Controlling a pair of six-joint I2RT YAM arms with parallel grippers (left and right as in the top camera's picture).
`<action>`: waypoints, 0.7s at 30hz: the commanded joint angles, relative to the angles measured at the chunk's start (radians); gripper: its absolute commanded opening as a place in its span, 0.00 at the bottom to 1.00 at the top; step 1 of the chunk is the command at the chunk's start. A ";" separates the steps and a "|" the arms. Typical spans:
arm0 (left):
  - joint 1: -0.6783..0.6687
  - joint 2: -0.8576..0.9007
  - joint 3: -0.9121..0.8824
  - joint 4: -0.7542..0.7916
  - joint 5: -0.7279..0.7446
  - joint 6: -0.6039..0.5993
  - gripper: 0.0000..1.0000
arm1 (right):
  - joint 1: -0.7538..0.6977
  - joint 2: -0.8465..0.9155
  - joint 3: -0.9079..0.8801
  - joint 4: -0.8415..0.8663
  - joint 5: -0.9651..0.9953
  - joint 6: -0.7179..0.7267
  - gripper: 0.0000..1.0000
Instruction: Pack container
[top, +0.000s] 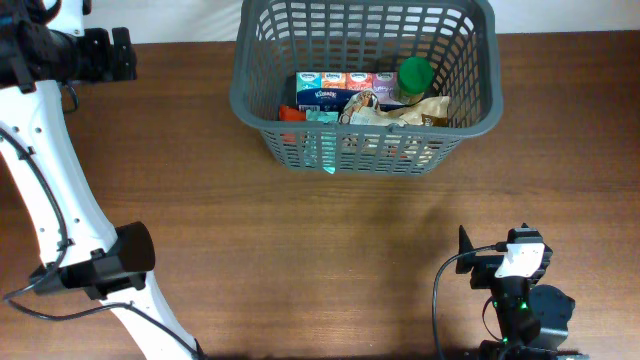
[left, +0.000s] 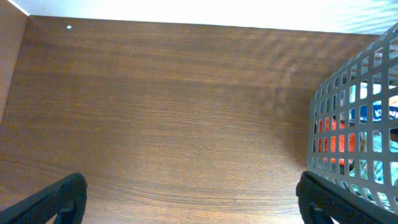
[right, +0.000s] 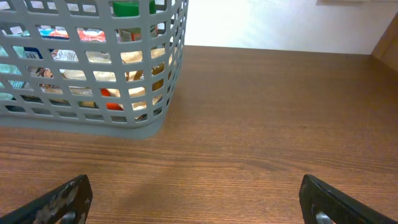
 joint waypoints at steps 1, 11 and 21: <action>0.005 0.009 -0.001 -0.001 0.000 -0.009 0.99 | 0.006 -0.010 -0.009 0.004 0.002 -0.005 0.99; 0.005 0.009 -0.001 -0.001 0.000 -0.009 0.99 | 0.006 -0.010 -0.009 0.004 0.002 -0.006 0.99; -0.001 0.002 -0.001 -0.001 0.000 -0.009 0.99 | 0.006 -0.010 -0.009 0.004 0.002 -0.005 0.99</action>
